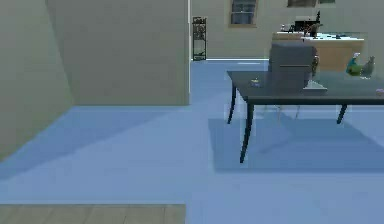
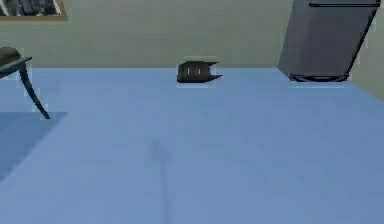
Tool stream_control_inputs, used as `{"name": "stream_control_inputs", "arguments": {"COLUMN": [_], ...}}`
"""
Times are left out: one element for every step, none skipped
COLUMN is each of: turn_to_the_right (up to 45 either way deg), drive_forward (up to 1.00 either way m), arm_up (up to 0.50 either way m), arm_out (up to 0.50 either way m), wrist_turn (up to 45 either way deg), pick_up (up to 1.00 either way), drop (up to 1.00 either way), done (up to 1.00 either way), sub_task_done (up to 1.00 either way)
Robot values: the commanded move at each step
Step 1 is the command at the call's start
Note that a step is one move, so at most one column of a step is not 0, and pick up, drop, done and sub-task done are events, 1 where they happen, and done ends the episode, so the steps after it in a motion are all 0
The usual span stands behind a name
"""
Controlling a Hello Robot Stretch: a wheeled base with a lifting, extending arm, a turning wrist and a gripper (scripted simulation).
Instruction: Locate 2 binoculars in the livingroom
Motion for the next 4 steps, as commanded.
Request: {"name": "stream_control_inputs", "arguments": {"turn_to_the_right": [-45.0, -45.0, -24.0, 0.0], "drive_forward": [0.00, 0.00, 0.00, 1.00], "arm_up": [0.00, 0.00, 0.00, 0.00], "arm_out": [0.00, 0.00, 0.00, 0.00], "wrist_turn": [0.0, 0.0, 0.0, 0.0], "pick_up": [0.00, 0.00, 0.00, 0.00], "drop": [0.00, 0.00, 0.00, 0.00], "done": [0.00, 0.00, 0.00, 0.00], "sub_task_done": [0.00, 0.00, 0.00, 0.00]}}
